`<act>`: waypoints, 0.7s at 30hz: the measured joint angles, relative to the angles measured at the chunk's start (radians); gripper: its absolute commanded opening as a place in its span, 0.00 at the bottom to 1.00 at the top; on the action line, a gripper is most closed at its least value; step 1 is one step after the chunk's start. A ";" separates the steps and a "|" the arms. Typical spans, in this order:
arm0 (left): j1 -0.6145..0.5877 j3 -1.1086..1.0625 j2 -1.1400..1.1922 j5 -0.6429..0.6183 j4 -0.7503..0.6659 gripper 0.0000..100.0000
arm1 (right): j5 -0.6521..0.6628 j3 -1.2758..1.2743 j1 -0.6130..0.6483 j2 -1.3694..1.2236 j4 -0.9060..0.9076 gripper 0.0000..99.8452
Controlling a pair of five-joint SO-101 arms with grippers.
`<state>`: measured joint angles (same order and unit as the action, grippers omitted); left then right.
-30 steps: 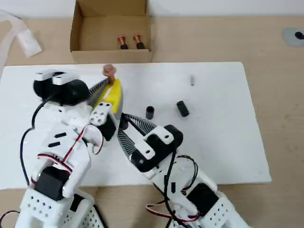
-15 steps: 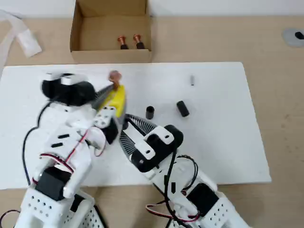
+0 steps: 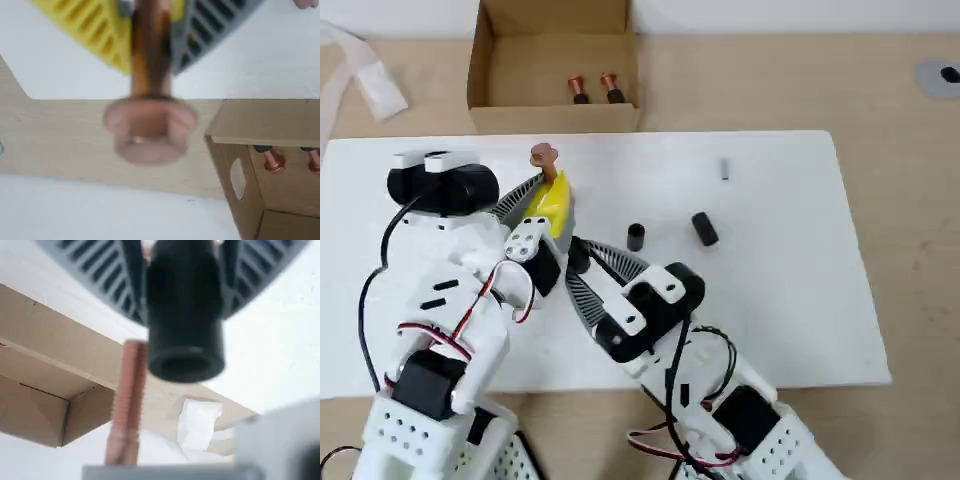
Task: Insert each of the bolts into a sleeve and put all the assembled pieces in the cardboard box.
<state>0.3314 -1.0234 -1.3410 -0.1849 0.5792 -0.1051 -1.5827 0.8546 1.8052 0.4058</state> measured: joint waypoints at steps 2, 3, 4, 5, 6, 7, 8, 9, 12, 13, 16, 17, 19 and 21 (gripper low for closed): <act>0.000 -0.009 0.000 0.000 0.005 0.01 | 0.000 0.000 0.000 0.000 0.000 0.01; 0.000 -0.014 0.000 0.000 0.011 0.01 | 0.000 0.000 0.000 0.000 0.000 0.01; 0.000 -0.018 0.002 0.000 0.014 0.01 | 0.000 0.000 0.000 0.000 0.000 0.01; 0.000 -0.025 0.000 0.000 0.014 0.01 | 0.000 0.000 0.000 0.000 0.000 0.01; 0.000 -0.026 0.000 0.000 0.014 0.01 | 0.000 0.000 0.000 0.000 0.000 0.01; 0.000 -0.028 0.000 0.000 0.014 0.01 | 0.000 0.000 0.000 0.000 0.000 0.01; 0.000 -0.028 0.000 0.000 0.014 0.01 | 0.000 0.000 0.000 0.000 0.000 0.01; 0.000 -0.028 0.000 0.000 0.014 0.01 | 0.000 0.000 0.000 0.000 0.000 0.01; 0.002 -0.028 0.000 0.000 0.014 0.01 | 0.000 0.000 0.000 0.000 0.000 0.01; 0.005 -0.028 0.000 0.000 0.014 0.01 | 0.000 0.000 0.000 0.000 0.000 0.01; 0.012 -0.011 0.000 0.000 0.014 0.01 | 0.000 -0.003 0.000 0.000 0.000 0.01; 0.012 0.003 0.000 0.000 0.018 0.01 | 0.000 -0.009 0.000 0.000 0.000 0.01; 0.012 0.043 0.000 0.000 0.051 0.01 | 0.000 -0.023 -0.002 0.000 0.000 0.01; 0.012 0.098 0.000 0.000 0.101 0.01 | 0.000 -0.029 -0.002 0.000 0.000 0.01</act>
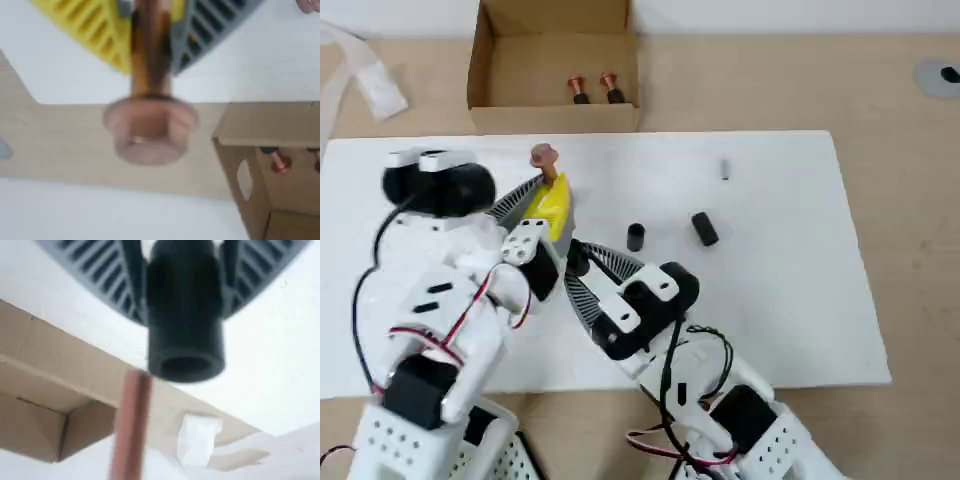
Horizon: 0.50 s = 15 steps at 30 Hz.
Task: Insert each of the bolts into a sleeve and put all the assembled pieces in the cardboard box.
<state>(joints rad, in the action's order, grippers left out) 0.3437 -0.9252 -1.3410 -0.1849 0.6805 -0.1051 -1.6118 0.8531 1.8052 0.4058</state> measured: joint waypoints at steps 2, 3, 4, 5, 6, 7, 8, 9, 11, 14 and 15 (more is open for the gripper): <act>0.000 0.060 0.000 0.005 0.060 0.01 | 0.000 -0.002 0.000 0.000 0.000 0.01; 0.000 0.087 0.000 0.015 0.091 0.01 | 0.000 -0.002 0.000 0.000 0.000 0.01; 0.000 0.110 0.000 0.025 0.117 0.01 | 0.000 -0.002 0.000 0.000 0.000 0.01; 0.000 0.127 0.000 0.028 0.140 0.01 | 0.000 -0.002 0.000 0.000 0.000 0.01; 0.000 0.137 -0.002 0.028 0.158 0.01 | 0.000 -0.002 0.000 0.000 0.000 0.01; 0.000 0.138 -0.003 0.028 0.172 0.01 | 0.000 -0.002 0.000 0.000 0.000 0.01; 0.000 0.138 -0.003 0.028 0.176 0.01 | 0.000 -0.002 0.000 0.000 0.000 0.01; 0.000 0.138 -0.003 0.025 0.180 0.01 | 0.000 -0.002 0.000 0.000 0.000 0.01; 0.008 0.138 -0.003 0.012 0.181 0.01 | 0.000 -0.002 0.000 0.000 0.000 0.01; 0.058 0.138 -0.003 0.000 0.181 0.01 | 0.000 -0.002 0.000 0.000 0.000 0.01; 0.078 0.138 -0.003 0.000 0.181 0.01 | 0.000 -0.002 0.000 0.000 0.000 0.01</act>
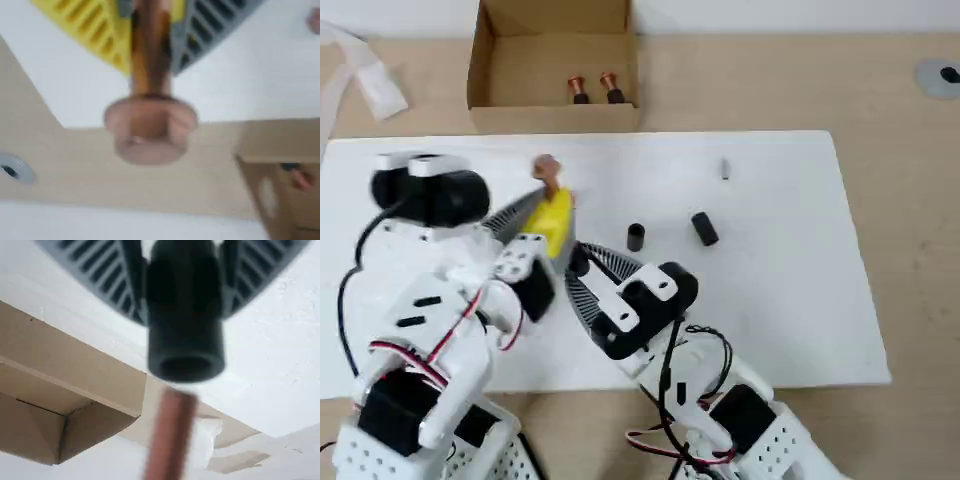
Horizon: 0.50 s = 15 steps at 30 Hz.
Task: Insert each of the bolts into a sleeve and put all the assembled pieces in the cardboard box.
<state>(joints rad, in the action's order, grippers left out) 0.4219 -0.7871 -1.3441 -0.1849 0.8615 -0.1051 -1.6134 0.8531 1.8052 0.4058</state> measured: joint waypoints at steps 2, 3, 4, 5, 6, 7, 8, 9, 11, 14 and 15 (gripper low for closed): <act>0.031 0.000 0.000 0.000 0.000 0.01 | 0.000 0.000 0.000 0.000 0.000 0.01; 0.041 0.000 0.000 0.000 0.000 0.01 | 0.000 0.000 0.000 0.000 0.000 0.01; 0.046 0.000 0.000 0.000 0.000 0.01 | 0.000 0.000 0.000 0.000 0.000 0.01; 0.049 0.000 0.000 0.000 0.000 0.01 | 0.000 0.000 0.000 0.000 0.000 0.01; 0.049 0.000 0.000 0.000 0.000 0.01 | 0.000 0.000 0.000 0.000 0.000 0.01; 0.049 0.000 0.000 0.000 0.000 0.01 | 0.000 0.000 0.000 0.000 0.000 0.01; 0.049 0.000 0.000 0.000 0.000 0.01 | 0.000 0.000 0.000 0.000 0.000 0.01; 0.038 0.000 0.000 0.000 0.000 0.01 | 0.000 0.000 0.000 0.000 0.000 0.01; 0.005 0.000 0.000 0.000 0.000 0.01 | 0.000 0.000 0.000 0.000 0.000 0.01; -0.041 -0.003 0.000 0.000 0.000 0.01 | 0.000 0.000 0.000 0.000 0.000 0.01; -0.046 -0.011 -0.002 0.000 0.000 0.01 | 0.000 0.000 0.000 0.000 0.000 0.01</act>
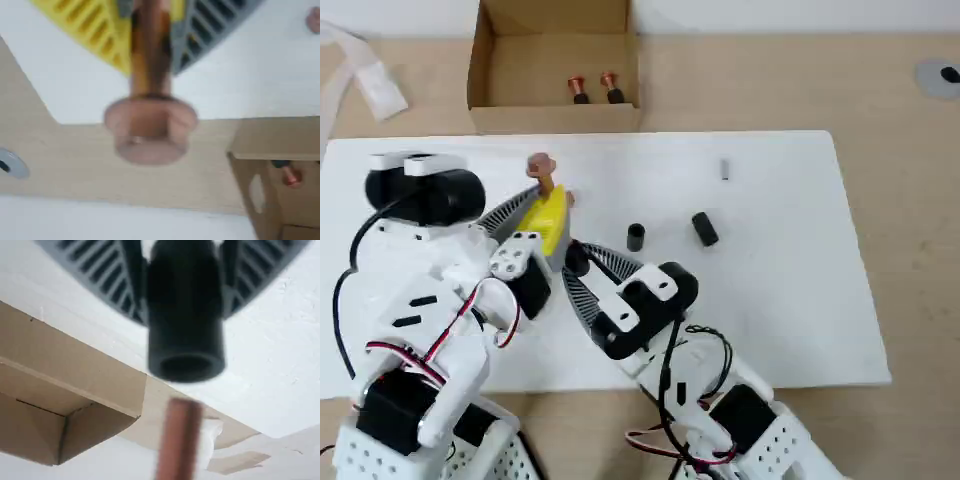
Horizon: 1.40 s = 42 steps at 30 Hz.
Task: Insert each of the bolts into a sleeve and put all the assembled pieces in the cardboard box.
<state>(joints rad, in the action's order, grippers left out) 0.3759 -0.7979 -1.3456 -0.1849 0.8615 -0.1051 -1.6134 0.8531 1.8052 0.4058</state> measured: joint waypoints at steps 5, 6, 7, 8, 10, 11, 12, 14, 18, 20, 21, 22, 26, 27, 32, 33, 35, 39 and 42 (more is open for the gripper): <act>0.006 -0.064 0.000 0.000 -0.037 0.01 | 0.000 -0.002 0.002 0.000 0.000 0.01; 0.015 -0.072 0.000 0.000 -0.040 0.01 | 0.000 -0.002 0.003 0.000 0.000 0.01; 0.025 -0.078 0.002 0.003 -0.040 0.01 | 0.000 -0.002 0.003 0.000 0.000 0.01; 0.026 -0.080 0.002 0.000 -0.040 0.01 | 0.000 -0.002 0.005 0.000 0.000 0.01; 0.026 -0.080 0.000 0.002 -0.040 0.01 | 0.000 -0.002 0.005 0.000 0.000 0.01; 0.026 -0.080 0.000 0.000 -0.040 0.01 | 0.000 -0.002 0.005 0.000 0.000 0.01; 0.026 -0.080 0.000 0.000 -0.040 0.01 | 0.000 -0.002 0.005 0.000 0.000 0.01; 0.026 -0.080 0.000 0.000 -0.040 0.01 | 0.000 -0.002 0.005 0.000 0.000 0.01; 0.029 -0.080 0.000 0.000 -0.040 0.01 | 0.000 -0.002 0.005 0.000 0.000 0.01; 0.031 -0.080 0.000 0.000 -0.037 0.01 | 0.000 -0.002 0.005 0.000 0.000 0.01; 0.031 -0.078 0.000 0.000 -0.026 0.01 | 0.000 -0.002 0.005 0.000 0.002 0.01; 0.031 -0.077 0.000 0.000 -0.012 0.01 | 0.000 -0.003 0.005 0.000 0.002 0.01; 0.032 -0.023 -0.011 0.023 0.069 0.01 | 0.000 -0.005 0.005 0.000 0.002 0.01; 0.041 -0.011 -0.011 0.034 0.086 0.01 | 0.000 -0.005 0.005 0.000 0.002 0.01; 0.101 0.058 -0.006 0.069 0.192 0.01 | -0.002 -0.002 0.000 0.000 0.002 0.01; 0.115 0.064 -0.005 0.069 0.204 0.01 | -0.002 -0.002 -0.002 0.000 0.002 0.01; 0.133 0.068 -0.005 0.080 0.219 0.01 | -0.002 -0.002 -0.002 0.000 0.002 0.01; 0.143 0.068 -0.005 0.089 0.222 0.03 | -0.002 -0.002 -0.002 0.000 0.002 0.01; 0.143 0.069 -0.005 0.089 0.227 0.10 | -0.002 -0.002 -0.002 0.000 0.002 0.01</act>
<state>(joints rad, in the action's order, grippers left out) 0.5186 -0.7288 -1.3502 -0.0959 1.0886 -0.1066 -1.6149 0.8516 1.8052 0.4074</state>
